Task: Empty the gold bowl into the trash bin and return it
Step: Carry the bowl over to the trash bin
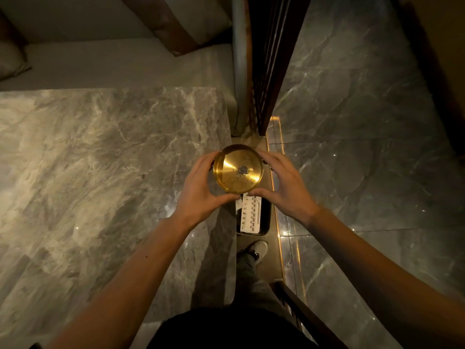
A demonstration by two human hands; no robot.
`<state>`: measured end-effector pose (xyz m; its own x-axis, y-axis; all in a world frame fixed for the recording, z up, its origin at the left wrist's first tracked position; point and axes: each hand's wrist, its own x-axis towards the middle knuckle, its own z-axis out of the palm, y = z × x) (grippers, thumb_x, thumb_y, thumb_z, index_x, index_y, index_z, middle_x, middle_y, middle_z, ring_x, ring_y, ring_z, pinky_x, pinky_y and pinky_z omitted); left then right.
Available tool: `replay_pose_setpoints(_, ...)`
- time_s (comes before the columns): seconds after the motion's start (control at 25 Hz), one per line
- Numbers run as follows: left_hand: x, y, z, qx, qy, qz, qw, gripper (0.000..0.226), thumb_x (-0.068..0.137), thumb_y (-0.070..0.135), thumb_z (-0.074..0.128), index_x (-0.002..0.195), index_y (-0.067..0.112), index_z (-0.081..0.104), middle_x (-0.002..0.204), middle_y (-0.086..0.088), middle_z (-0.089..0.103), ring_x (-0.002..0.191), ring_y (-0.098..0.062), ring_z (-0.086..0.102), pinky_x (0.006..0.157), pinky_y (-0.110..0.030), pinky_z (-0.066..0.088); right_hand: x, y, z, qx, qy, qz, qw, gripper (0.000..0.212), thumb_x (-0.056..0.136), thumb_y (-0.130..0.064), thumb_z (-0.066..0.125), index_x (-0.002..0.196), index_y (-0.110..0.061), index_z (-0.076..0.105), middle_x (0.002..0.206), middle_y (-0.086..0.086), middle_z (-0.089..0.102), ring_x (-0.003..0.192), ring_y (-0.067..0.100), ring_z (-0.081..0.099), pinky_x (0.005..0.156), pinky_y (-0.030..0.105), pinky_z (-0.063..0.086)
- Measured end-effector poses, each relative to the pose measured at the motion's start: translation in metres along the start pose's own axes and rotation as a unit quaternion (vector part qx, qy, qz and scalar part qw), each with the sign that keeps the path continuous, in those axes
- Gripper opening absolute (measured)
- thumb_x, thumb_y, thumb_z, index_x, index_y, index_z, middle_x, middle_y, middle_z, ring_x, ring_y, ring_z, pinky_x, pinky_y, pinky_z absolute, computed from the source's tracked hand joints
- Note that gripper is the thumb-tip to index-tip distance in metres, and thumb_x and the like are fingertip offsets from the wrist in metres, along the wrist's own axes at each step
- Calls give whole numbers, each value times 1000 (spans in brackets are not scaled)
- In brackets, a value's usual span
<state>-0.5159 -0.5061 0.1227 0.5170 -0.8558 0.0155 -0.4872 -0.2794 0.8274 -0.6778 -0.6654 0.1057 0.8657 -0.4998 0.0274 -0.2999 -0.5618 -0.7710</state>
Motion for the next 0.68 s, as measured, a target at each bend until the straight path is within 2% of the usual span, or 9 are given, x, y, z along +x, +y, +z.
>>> replay_pose_setpoints(0.2,6,-5,11,-19,-39,0,999,99,57,43,89,140,18,43,136,2,51,123,-7,48,105,-31,43,-17,9,3,22,26,45,998,88,71,-42,81,145,-21,39,135,-11,42,126,9,43,103,18,35)
replay_pose_setpoints(0.28,4,-12,16,-36,-48,-11,998,100,58,43,89,142,21,40,138,2,51,126,-9,48,107,-36,42,-22,10,7,15,39,51,998,86,71,-40,82,143,-16,42,133,-6,47,122,9,46,100,18,38)
replay_pose_setpoints(0.4,1,-26,21,-51,-62,-30,996,102,58,45,88,144,24,38,142,1,50,130,-15,47,108,-44,42,-27,10,17,-2,45,78,996,88,67,-34,86,141,-9,46,133,4,54,119,13,51,99,27,45)
replay_pose_setpoints(0.52,-2,-38,27,-70,-84,-33,993,100,58,47,87,143,27,38,142,0,50,130,-16,47,107,-46,43,-36,9,26,28,49,123,991,87,67,-42,84,141,-17,47,132,-5,52,118,8,49,95,22,42)
replay_pose_setpoints(0.68,-5,-44,40,-90,-118,-52,987,104,55,60,81,143,30,36,142,5,49,130,-13,46,108,-43,42,-52,17,30,56,63,154,984,84,68,-46,79,140,-16,48,132,2,55,116,12,52,91,28,47)
